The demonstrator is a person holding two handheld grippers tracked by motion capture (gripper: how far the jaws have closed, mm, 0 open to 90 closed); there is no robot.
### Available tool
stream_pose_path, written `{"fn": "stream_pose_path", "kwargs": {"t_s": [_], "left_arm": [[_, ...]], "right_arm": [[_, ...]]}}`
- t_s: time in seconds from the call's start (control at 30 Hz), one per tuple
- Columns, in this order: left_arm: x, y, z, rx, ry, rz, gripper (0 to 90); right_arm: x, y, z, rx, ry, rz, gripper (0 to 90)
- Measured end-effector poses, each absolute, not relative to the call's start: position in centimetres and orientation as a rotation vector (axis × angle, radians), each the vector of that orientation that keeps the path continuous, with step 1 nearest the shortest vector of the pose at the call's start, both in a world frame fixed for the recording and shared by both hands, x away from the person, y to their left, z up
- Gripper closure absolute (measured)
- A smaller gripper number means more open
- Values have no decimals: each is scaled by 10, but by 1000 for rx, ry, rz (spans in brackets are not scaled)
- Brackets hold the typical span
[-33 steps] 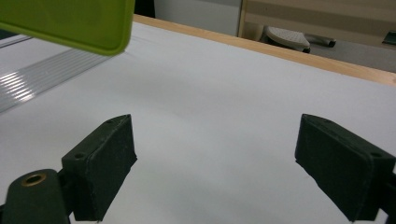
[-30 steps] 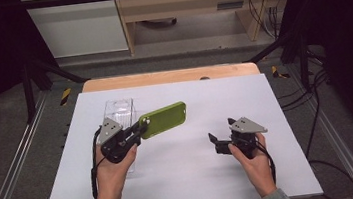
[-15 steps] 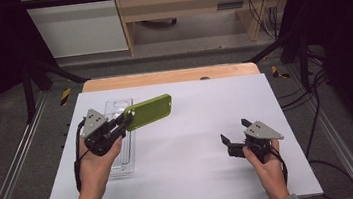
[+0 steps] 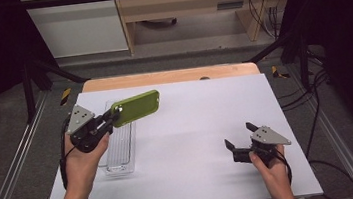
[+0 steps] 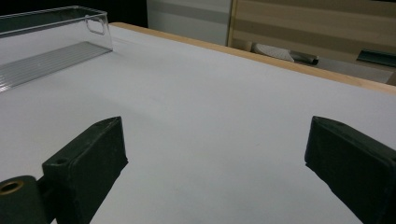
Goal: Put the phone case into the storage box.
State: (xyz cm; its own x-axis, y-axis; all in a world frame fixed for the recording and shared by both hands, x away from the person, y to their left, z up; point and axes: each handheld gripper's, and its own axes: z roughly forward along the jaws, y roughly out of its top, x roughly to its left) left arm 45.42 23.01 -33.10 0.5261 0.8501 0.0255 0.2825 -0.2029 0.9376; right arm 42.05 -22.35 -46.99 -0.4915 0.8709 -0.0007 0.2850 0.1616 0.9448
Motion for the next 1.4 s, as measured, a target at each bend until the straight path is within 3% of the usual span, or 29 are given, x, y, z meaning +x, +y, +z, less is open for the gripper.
{"fn": "stream_pose_path", "kwargs": {"t_s": [1.4], "left_arm": [[457, 274, -303, 1786, 976, 823, 783]], "right_arm": [[418, -231, -473, 1090, 1879, 1379, 48]]}}
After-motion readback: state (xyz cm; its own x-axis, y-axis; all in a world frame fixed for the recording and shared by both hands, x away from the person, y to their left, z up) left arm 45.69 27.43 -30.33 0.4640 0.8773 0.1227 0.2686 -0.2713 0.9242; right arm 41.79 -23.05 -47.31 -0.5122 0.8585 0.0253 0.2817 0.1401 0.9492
